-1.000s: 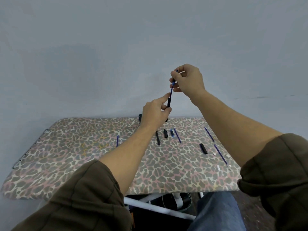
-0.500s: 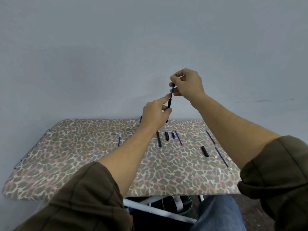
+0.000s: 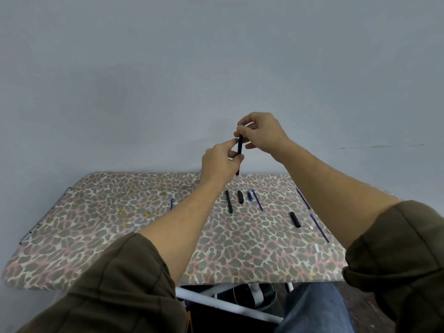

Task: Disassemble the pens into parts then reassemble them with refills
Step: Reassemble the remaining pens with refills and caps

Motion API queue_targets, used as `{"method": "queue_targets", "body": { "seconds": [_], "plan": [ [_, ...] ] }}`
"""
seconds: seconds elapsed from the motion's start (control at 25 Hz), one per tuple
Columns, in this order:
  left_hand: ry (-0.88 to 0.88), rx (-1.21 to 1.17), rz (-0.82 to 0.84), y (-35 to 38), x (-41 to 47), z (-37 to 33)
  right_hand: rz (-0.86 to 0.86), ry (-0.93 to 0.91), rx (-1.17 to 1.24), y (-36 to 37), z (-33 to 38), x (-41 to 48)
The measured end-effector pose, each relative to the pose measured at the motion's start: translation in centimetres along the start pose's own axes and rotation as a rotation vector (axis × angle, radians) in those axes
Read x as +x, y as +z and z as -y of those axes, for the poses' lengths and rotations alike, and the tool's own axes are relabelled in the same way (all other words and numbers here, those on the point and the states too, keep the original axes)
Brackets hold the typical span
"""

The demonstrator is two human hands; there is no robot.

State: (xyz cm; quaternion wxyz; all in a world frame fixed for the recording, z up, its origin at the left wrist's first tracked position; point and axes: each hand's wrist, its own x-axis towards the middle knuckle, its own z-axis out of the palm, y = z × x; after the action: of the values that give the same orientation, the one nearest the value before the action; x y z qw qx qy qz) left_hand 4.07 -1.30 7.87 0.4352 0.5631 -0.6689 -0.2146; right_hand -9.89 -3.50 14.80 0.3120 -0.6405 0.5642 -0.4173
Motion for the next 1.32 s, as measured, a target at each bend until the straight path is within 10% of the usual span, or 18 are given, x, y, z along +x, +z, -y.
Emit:
{"method": "queue_targets", "body": {
  "seconds": [1.32],
  "plan": [
    [-0.044,0.036,-0.043,-2.7,-0.1,1.1,-0.045,0.004,-0.162,2.9,1.4,0.6]
  ]
}}
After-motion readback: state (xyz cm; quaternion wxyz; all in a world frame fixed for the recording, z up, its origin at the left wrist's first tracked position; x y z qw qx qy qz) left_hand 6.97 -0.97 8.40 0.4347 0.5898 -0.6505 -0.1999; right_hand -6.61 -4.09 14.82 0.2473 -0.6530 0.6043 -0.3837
